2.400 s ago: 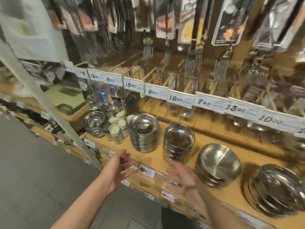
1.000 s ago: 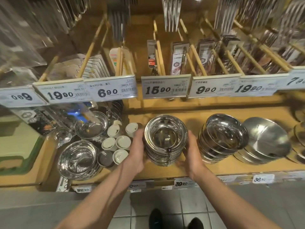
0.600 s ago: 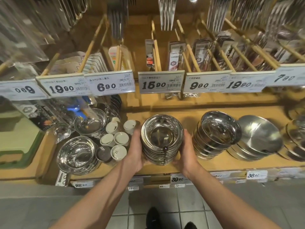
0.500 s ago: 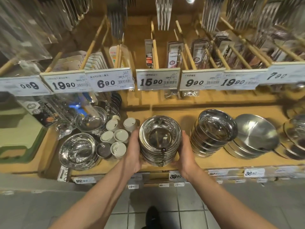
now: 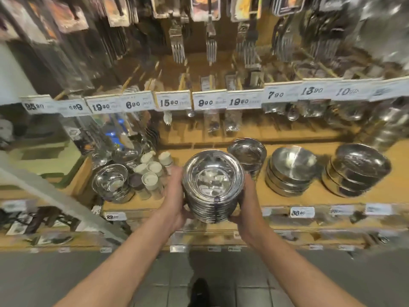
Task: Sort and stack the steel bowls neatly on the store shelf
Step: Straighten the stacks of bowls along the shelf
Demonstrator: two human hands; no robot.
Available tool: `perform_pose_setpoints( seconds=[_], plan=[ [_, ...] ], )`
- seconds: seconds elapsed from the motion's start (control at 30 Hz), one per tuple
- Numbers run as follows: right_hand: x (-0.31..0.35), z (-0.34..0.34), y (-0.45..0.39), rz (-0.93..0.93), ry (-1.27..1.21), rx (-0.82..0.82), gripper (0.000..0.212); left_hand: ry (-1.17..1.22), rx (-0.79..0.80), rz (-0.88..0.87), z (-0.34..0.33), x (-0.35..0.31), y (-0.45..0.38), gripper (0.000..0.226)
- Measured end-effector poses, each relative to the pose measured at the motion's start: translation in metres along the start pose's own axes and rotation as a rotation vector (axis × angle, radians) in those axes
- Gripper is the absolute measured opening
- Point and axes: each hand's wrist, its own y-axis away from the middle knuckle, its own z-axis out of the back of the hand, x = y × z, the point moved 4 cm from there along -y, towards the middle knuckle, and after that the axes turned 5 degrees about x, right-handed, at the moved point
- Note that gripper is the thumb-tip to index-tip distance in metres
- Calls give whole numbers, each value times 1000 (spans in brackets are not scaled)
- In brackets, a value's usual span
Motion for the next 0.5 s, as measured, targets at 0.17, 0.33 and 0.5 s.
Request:
perform_pose_setpoints(
  seconds=[0.17,0.33,0.5],
  plan=[
    [18,68,68,39,-26,-104,50,-64,89,-16,-76,29,41,49],
    [34,159,132,98,-96,-285,44,-120,390,-12,-183,64,70,52],
    [47,250,184,157,-130,-475,48,-154,696,66,-290,98,83,56]
  ],
)
